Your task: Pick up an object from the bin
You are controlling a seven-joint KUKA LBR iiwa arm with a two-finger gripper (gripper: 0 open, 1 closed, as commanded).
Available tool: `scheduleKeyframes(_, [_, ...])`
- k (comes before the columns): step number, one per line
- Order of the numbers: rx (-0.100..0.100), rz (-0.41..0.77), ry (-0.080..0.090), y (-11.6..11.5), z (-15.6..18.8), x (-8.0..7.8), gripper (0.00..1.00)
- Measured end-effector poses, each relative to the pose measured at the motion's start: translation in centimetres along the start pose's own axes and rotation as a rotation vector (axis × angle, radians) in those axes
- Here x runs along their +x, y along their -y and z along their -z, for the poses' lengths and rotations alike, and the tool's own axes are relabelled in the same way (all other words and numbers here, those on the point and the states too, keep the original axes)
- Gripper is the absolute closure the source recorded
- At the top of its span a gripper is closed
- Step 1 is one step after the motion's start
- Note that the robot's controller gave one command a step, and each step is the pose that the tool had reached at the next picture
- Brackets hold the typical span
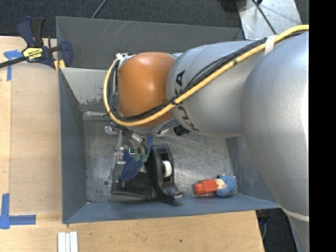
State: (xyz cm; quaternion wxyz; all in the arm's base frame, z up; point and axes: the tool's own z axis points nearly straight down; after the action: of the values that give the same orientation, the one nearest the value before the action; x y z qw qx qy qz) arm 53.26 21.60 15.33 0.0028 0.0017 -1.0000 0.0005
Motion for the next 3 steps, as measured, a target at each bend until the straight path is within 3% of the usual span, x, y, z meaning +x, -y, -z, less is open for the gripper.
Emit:
scheduleKeyframes(1, [-0.003,0.472,0.015,6.65,-8.12,0.59,0.0])
scheduleKeyframes(3, [-0.003,0.466,0.013,6.48,-7.89,0.34,0.0])
